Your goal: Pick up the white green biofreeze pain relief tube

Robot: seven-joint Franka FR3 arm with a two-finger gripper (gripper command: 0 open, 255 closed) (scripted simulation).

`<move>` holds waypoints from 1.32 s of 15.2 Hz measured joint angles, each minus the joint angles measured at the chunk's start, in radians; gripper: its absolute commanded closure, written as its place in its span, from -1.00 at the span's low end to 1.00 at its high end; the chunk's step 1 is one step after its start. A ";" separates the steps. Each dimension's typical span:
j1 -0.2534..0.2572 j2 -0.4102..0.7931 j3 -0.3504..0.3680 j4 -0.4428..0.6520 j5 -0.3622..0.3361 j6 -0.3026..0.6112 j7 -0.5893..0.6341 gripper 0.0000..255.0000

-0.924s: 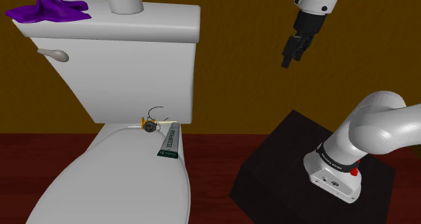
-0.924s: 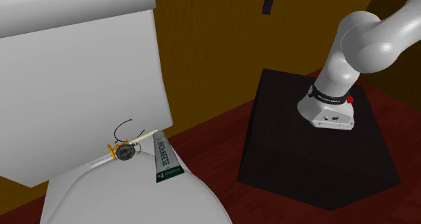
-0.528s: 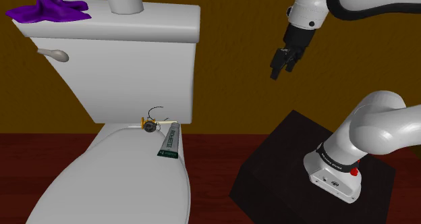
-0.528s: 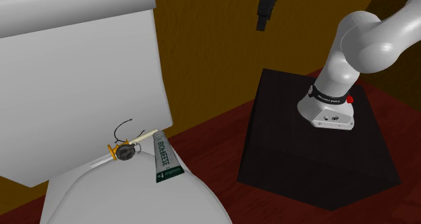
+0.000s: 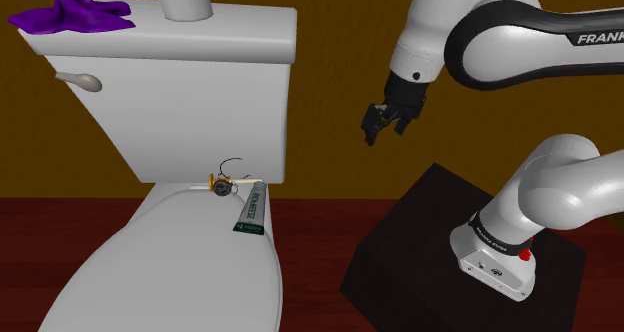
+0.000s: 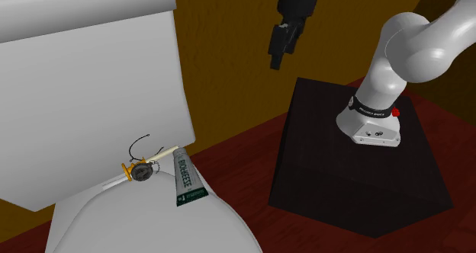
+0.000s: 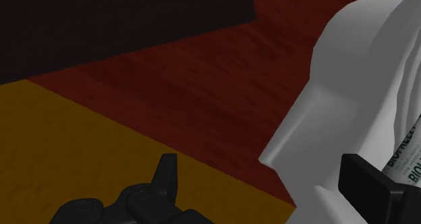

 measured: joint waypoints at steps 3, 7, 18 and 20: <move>-0.006 0.067 0.102 0.003 0.028 0.092 0.121 -1.00; -0.044 0.180 0.237 0.040 0.025 0.204 0.286 -1.00; -0.327 0.747 0.691 0.306 -0.476 0.402 1.008 -1.00; -0.284 0.909 0.677 0.385 -0.685 0.373 1.205 -1.00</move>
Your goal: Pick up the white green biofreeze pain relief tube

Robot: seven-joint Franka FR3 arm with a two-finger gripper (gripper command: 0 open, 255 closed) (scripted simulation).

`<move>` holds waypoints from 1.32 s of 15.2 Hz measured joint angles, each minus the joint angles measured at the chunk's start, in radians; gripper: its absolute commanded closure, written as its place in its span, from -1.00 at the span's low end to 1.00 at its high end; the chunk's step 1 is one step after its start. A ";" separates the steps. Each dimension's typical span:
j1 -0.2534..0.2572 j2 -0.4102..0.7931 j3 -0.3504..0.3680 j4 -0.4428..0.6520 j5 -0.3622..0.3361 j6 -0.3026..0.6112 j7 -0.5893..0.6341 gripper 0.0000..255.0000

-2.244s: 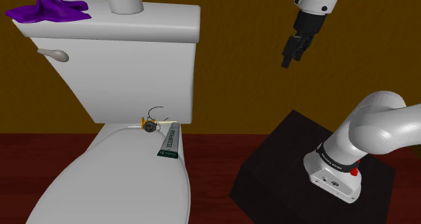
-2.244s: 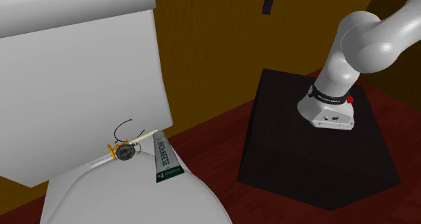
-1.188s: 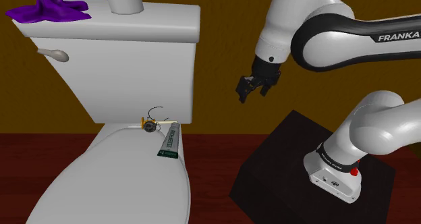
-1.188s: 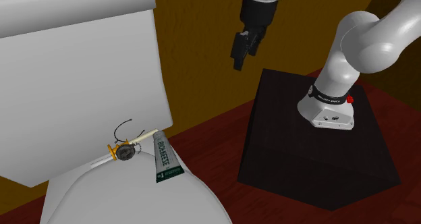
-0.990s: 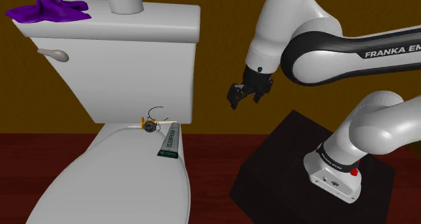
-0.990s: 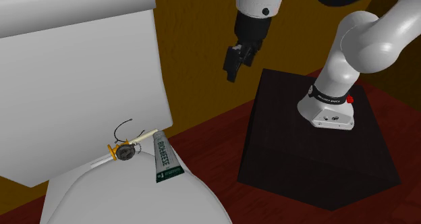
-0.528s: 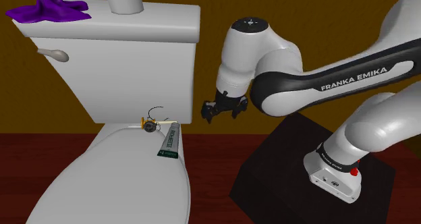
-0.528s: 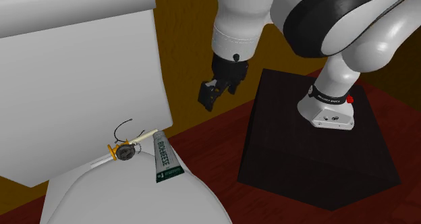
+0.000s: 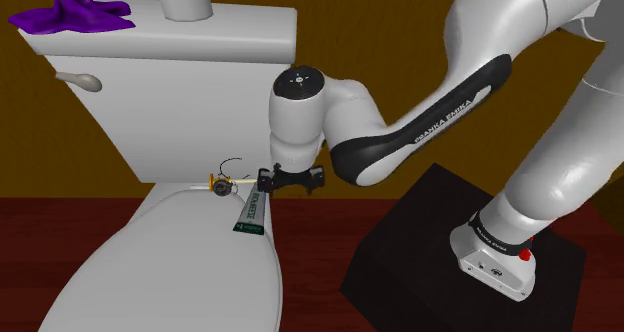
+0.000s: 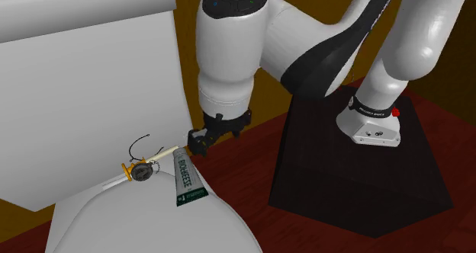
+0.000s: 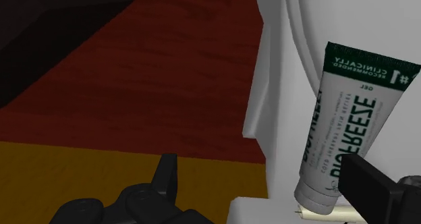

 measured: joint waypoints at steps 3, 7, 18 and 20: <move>0.142 0.179 -0.103 0.132 -0.193 -0.057 0.190 -1.00; 0.300 0.357 -0.223 0.316 -0.325 -0.128 0.328 -1.00; 0.401 0.493 -0.311 0.404 -0.424 -0.113 0.422 1.00; 0.402 0.494 -0.312 0.404 -0.425 -0.112 0.423 1.00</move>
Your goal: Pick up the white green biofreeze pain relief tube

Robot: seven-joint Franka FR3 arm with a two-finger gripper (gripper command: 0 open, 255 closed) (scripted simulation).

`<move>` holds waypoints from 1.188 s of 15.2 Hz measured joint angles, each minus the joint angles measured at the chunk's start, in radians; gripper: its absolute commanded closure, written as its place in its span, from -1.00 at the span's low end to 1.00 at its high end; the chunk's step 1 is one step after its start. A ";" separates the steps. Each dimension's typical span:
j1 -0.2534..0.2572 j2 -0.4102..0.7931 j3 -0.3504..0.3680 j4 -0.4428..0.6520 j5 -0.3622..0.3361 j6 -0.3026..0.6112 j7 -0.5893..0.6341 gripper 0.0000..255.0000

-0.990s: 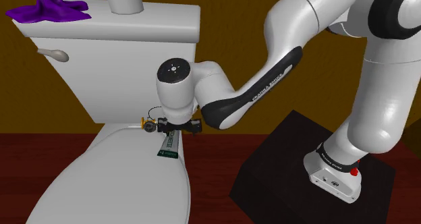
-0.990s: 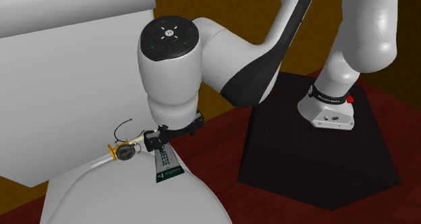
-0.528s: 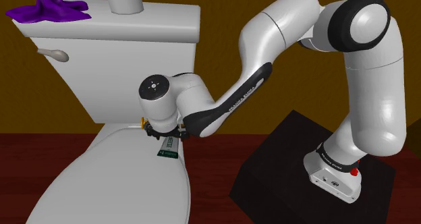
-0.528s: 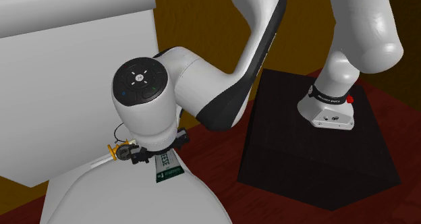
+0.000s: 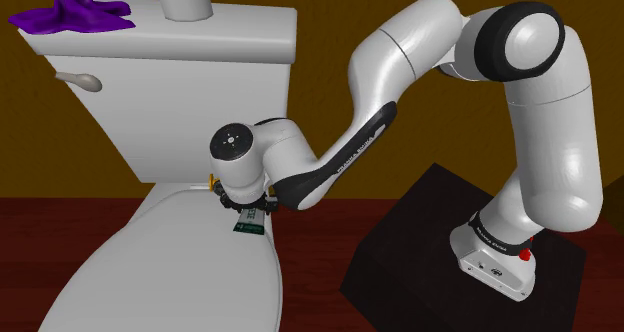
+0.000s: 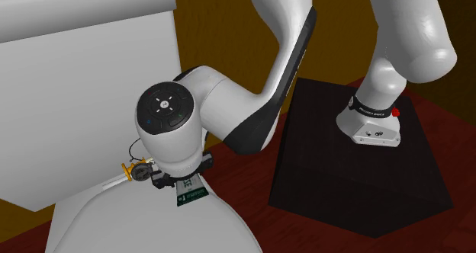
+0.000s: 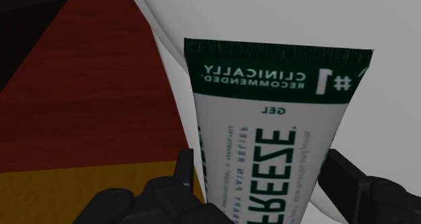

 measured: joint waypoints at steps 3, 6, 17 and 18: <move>0.000 0.000 0.000 0.000 0.000 0.000 0.000 1.00; 0.000 0.000 0.000 0.000 0.000 0.000 0.000 1.00; -0.031 -0.069 0.048 0.011 0.065 -0.062 -0.051 1.00; -0.034 -0.078 0.054 0.011 0.073 -0.069 -0.055 1.00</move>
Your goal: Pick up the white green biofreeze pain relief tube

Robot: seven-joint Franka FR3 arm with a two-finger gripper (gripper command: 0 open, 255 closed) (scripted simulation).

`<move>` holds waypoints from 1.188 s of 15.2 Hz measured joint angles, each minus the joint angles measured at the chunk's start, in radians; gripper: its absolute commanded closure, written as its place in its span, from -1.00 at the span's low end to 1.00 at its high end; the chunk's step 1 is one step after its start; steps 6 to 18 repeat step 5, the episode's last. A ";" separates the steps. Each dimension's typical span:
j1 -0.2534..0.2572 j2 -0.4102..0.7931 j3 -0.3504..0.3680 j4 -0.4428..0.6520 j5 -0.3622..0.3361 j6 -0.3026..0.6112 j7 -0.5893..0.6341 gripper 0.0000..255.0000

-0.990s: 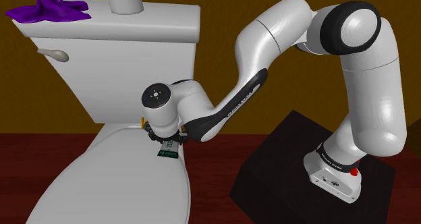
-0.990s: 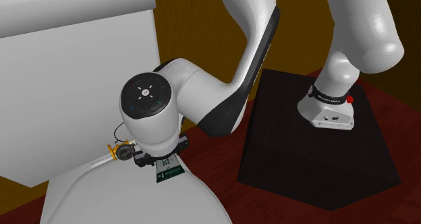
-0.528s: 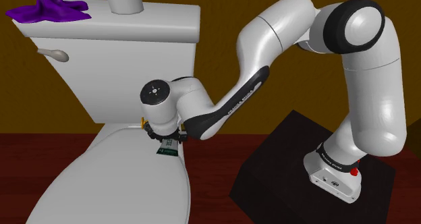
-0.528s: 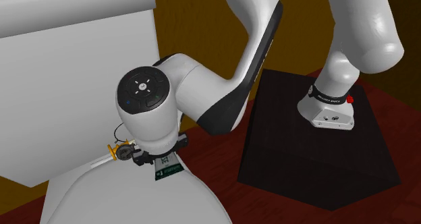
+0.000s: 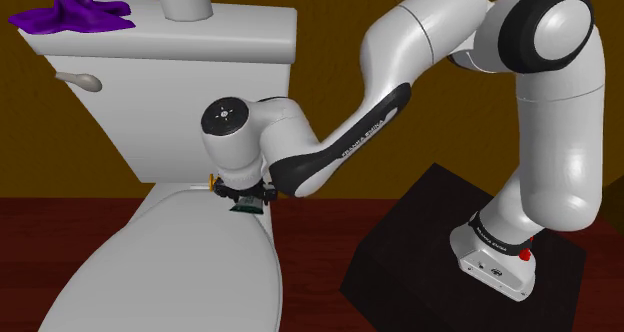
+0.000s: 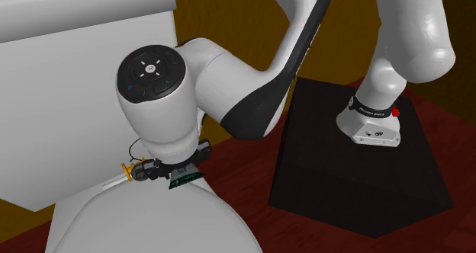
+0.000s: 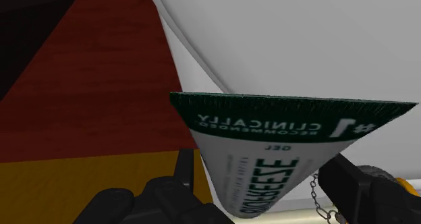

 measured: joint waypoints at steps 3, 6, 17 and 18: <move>-0.013 -0.024 0.016 0.010 0.024 -0.024 -0.023 1.00; -0.018 -0.035 0.024 0.015 0.036 -0.037 -0.032 1.00; -0.018 -0.035 0.024 0.015 0.036 -0.037 -0.032 1.00; -0.018 -0.035 0.024 0.015 0.036 -0.037 -0.032 1.00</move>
